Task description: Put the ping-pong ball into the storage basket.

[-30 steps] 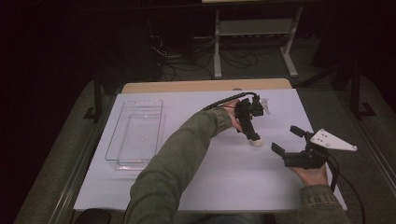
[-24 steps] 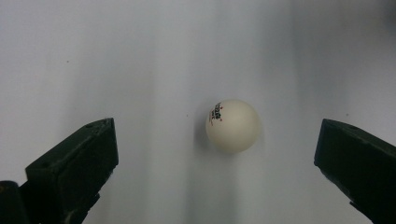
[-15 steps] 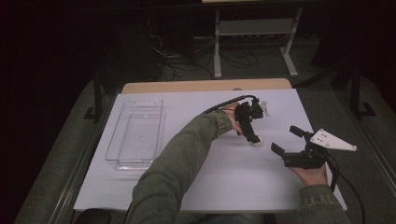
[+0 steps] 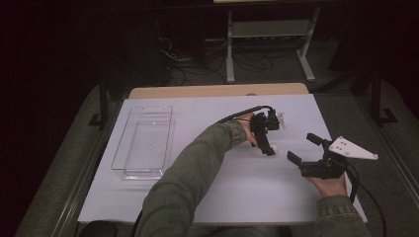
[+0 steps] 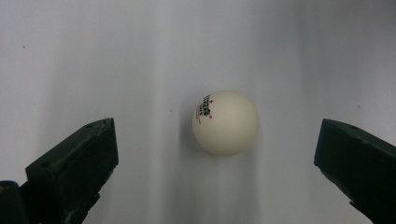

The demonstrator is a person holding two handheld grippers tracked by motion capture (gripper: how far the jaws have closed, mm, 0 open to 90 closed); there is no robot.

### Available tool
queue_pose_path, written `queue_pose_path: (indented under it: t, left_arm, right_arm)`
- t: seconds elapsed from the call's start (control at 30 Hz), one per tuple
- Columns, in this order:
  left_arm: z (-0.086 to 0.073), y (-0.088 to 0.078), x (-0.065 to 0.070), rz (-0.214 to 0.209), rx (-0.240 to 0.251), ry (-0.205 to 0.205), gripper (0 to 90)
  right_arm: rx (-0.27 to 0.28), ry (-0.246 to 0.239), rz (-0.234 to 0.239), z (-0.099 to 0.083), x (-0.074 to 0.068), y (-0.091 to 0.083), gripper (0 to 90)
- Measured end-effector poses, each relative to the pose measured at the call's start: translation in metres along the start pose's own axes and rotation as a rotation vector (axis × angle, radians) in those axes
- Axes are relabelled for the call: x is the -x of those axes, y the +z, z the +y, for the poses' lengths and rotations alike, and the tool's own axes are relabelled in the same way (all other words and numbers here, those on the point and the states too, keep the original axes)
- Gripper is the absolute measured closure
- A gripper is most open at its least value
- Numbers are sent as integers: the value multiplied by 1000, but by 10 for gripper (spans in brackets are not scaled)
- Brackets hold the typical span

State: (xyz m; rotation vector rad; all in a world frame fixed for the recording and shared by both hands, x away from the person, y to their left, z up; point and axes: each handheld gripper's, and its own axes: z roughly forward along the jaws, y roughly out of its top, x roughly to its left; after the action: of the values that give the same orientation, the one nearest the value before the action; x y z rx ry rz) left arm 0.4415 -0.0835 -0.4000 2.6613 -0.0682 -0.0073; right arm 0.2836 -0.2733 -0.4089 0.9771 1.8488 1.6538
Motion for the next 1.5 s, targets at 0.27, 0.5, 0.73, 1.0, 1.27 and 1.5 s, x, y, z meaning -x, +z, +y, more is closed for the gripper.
queue_pose_path:
  t: [0.27, 0.5, 0.73, 1.0, 1.27, 1.5]
  left_arm:
    - [-4, 4, 1, 10, -10, 1, 0]
    - [-2, 4, 3, 23, -1, 15, 91]
    - [-2, 7, 5, 14, -9, 25, 164]
    - [-2, 10, 6, -3, -7, 26, 266]
    - [-1, 13, 6, -10, -7, 27, 328]
    - [0, 19, 6, -15, -3, 24, 383]
  right_arm:
    - [-2, -4, 3, 0, -1, 1, 0]
    - [-2, -6, 1, 0, -1, 0, 0]
    - [0, -4, 0, 0, -1, 0, 0]
    - [-1, -3, -1, 0, -1, 0, 0]
    - [-2, -5, 0, 0, -1, 0, 0]
    - [-1, -5, 1, 0, -1, 0, 0]
